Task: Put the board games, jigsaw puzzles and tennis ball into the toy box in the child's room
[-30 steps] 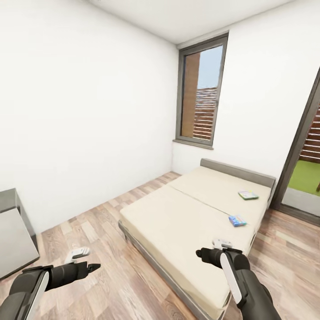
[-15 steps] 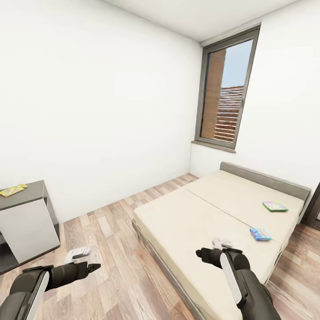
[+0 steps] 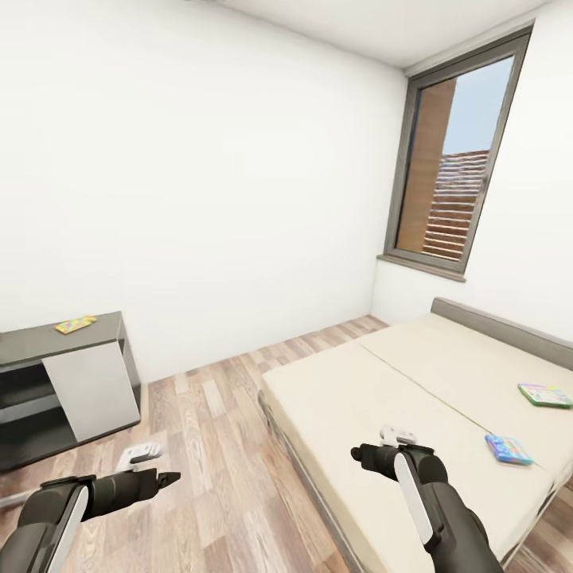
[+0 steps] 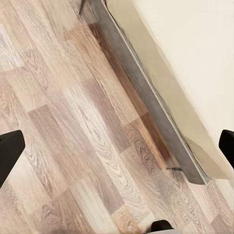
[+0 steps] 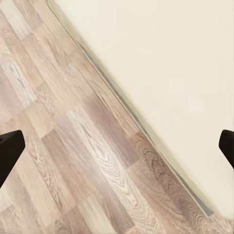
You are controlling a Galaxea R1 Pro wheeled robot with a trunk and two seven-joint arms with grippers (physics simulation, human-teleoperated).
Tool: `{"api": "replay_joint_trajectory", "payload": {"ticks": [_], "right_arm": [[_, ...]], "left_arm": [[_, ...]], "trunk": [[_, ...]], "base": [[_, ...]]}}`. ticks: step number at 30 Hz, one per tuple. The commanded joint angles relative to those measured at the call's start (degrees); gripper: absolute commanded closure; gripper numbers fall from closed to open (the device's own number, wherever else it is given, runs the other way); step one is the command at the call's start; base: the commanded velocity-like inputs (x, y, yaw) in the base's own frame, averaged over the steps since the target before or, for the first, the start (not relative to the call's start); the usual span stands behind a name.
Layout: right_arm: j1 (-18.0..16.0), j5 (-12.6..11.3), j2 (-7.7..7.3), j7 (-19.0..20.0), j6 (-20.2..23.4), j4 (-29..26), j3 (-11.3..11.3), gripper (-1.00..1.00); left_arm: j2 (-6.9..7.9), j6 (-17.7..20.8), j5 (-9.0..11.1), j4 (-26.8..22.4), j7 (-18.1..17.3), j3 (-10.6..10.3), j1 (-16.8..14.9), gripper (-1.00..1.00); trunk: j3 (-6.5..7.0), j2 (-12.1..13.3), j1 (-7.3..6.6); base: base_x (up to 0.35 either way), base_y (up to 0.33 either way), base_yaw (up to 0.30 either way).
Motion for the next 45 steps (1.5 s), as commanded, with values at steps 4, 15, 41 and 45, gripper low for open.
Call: {"api": "replay_joint_trajectory", "payload": {"ticks": [4, 15, 41, 45], "right_arm": [[0.00, -0.60, 0.04, -0.42, 0.19, -0.06, -0.09, -1.00], [0.00, -0.60, 0.03, -0.42, 0.19, -0.06, -0.09, -1.00], [0.00, -0.81, 0.04, -0.42, 0.19, -0.06, -0.09, -1.00], [0.00, -0.84, 0.04, -0.40, 0.19, -0.06, -0.09, -1.00]], "left_arm": [[-0.03, 0.38, -0.07, -0.01, -0.29, 0.07, -0.05, -1.00], [-0.03, 0.38, -0.06, -0.01, -0.23, 0.11, -0.05, -1.00], [-0.03, 0.29, -0.04, -0.01, -0.31, 0.05, -0.05, -1.00], [-0.03, 0.29, -0.04, -0.01, -0.31, 0.08, -0.05, -1.00]], "trunk": [[-0.03, -0.05, 0.02], [-0.03, -0.05, 0.02], [-0.03, -0.05, 0.02], [-0.03, -0.05, 0.02]], "base": [[0.001, -0.235, 0.292], [0.008, -0.269, 0.292], [0.022, -0.055, 0.246], [-0.027, 0.000, 0.017]]}}
